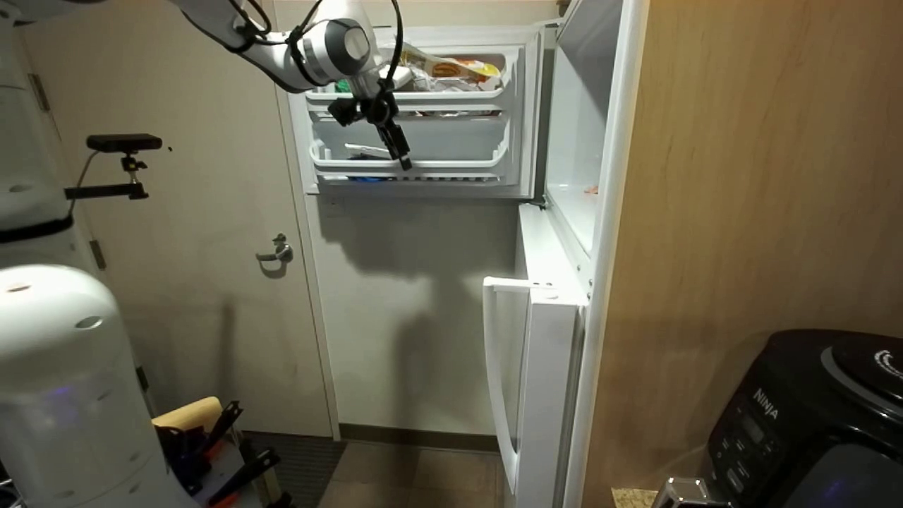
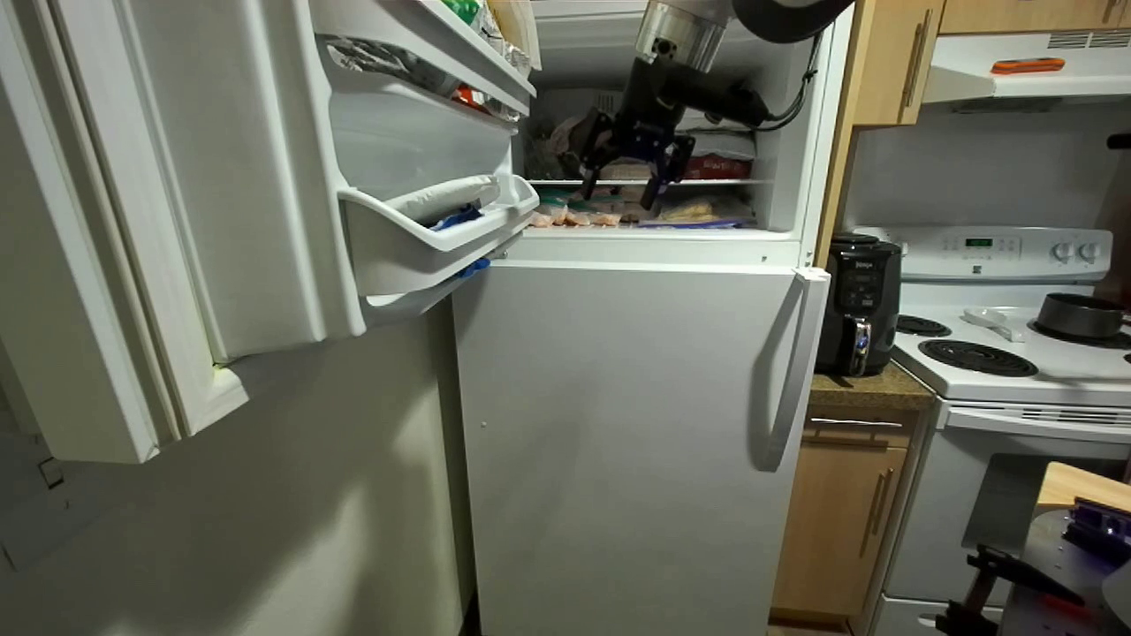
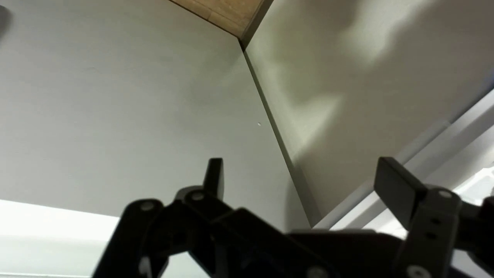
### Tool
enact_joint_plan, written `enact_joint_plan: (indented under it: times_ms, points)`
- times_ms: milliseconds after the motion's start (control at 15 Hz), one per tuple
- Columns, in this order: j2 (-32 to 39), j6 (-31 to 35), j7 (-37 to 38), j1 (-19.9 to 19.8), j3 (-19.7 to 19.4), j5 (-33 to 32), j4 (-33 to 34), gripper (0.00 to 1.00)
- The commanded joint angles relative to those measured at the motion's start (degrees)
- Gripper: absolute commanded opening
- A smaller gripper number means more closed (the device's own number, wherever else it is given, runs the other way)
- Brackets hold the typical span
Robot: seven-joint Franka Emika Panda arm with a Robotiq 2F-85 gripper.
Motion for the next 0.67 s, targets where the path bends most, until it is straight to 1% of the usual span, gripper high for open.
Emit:
enact_joint_plan:
  times_ms: [0, 600]
  points:
    - [0.9, 2.7, 2.2, 0.4, -0.5, -2.7, 0.5, 1.0]
    - [0.4, 6.1, 2.4, 0.7, -0.6, -4.5, 1.9, 1.0]
